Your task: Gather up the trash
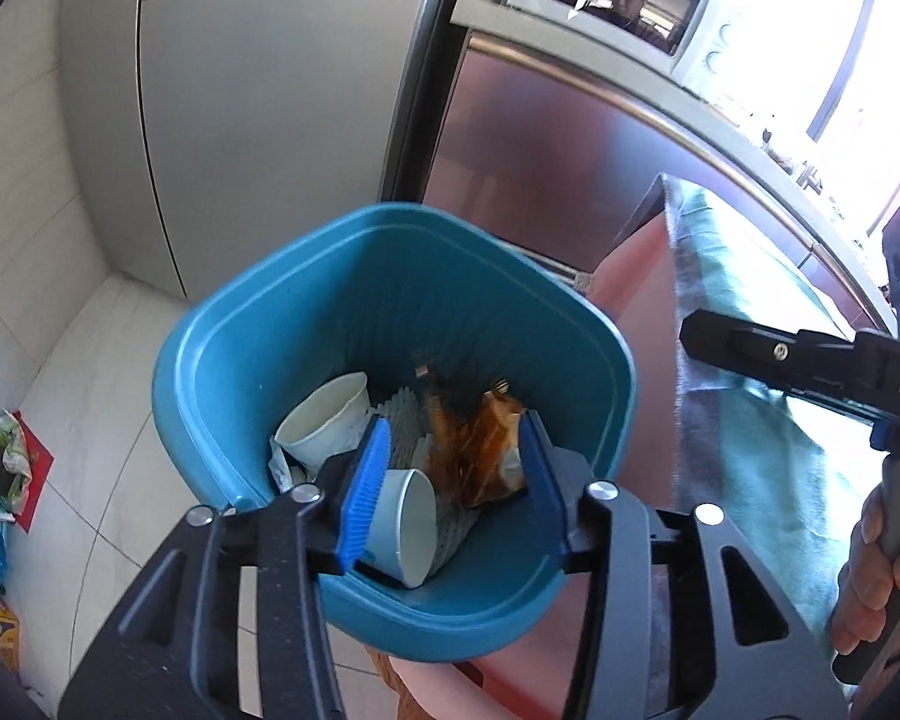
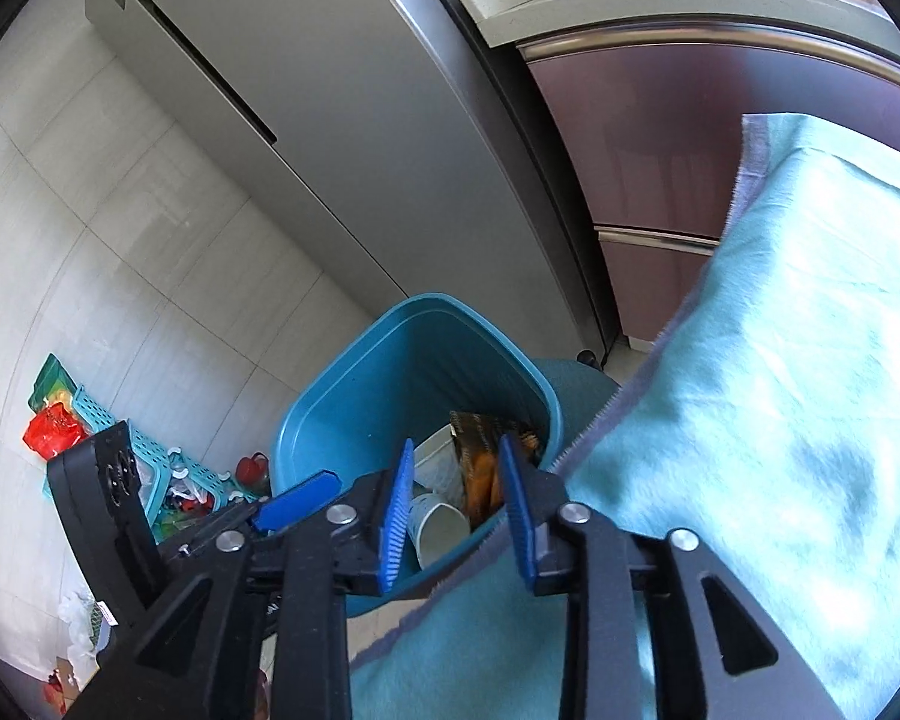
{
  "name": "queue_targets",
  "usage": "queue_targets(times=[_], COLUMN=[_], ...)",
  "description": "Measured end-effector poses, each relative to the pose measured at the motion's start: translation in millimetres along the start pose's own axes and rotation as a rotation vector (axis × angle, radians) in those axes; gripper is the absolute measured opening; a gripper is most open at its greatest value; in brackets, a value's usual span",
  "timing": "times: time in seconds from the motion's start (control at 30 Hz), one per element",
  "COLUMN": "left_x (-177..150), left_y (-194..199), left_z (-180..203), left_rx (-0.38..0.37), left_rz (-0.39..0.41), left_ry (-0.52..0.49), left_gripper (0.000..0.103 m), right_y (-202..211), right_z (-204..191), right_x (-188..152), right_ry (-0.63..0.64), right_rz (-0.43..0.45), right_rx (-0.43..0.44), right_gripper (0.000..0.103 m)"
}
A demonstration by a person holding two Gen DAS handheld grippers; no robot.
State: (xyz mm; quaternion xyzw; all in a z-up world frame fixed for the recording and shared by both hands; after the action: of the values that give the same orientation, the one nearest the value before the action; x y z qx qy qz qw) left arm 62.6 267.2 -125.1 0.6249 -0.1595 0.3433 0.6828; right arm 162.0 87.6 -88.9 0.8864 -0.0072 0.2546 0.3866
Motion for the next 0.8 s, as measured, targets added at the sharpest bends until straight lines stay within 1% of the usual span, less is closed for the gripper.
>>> queue_targets(times=[0.03, 0.07, 0.1, 0.17, 0.23, 0.27, 0.3, 0.33, 0.43, 0.47, 0.5, 0.53, 0.67, 0.8], left_x=[0, 1, 1, 1, 1, 0, 1, 0, 0, 0, -1, -1, -3, -5], left_y=[4, 9, 13, 24, 35, 40, 45, 50, 65, 69, 73, 76, 88, 97], left_z=[2, 4, 7, 14, 21, 26, 30, 35, 49, 54, 58, 63, 86, 114], left_rx=[0.0, 0.004, 0.01, 0.02, 0.024, 0.023, 0.024, 0.026, 0.017, 0.013, 0.005, 0.0, 0.006, 0.013], left_rz=[0.011, 0.024, 0.039, 0.069, 0.099, 0.113, 0.128, 0.146, 0.194, 0.207, 0.221, 0.231, 0.287, 0.346], left_ry=[-0.007, -0.015, -0.026, -0.053, -0.078, -0.089, -0.099, -0.112, -0.145, -0.15, -0.152, -0.151, -0.17, -0.208], left_gripper=[0.051, 0.054, 0.059, 0.068, 0.08, 0.084, 0.091, 0.096, 0.097, 0.097, 0.097, 0.097, 0.097, 0.097], right_y=[3, 6, 12, 20, 32, 39, 46, 54, 78, 87, 95, 104, 138, 175], right_z=[1, 1, 2, 3, 5, 7, 8, 9, 16, 19, 21, 24, 39, 49], right_x=[-2, -3, -6, -7, -13, -15, -18, -22, -33, -38, -42, -47, -64, -90], right_ry=[0.0, 0.002, 0.008, 0.016, 0.026, 0.028, 0.03, 0.033, 0.047, 0.048, 0.048, 0.048, 0.034, 0.032], right_rz=[0.006, 0.015, 0.025, 0.049, 0.075, 0.092, 0.113, 0.135, 0.203, 0.227, 0.253, 0.279, 0.385, 0.511], right_rx=[0.001, 0.0, -0.001, -0.003, -0.007, -0.014, -0.022, -0.025, -0.066, -0.082, -0.099, -0.12, -0.195, -0.303], right_gripper=[0.031, 0.035, 0.042, 0.051, 0.053, 0.059, 0.064, 0.066, 0.073, 0.077, 0.084, 0.087, 0.095, 0.096])
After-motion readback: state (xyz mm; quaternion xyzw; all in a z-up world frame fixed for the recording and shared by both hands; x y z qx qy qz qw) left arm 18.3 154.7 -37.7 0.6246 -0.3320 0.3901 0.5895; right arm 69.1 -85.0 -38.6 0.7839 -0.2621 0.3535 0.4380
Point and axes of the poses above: each gripper's, at about its wrist camera, not at the fingertips, and y roughly against the way its jaws point, z to its right, x to its top, the point moved 1 cm from there along -y, roughly the way its jaws point, and after that the axes turned 7 degrees about -y, right-handed, at the moved point
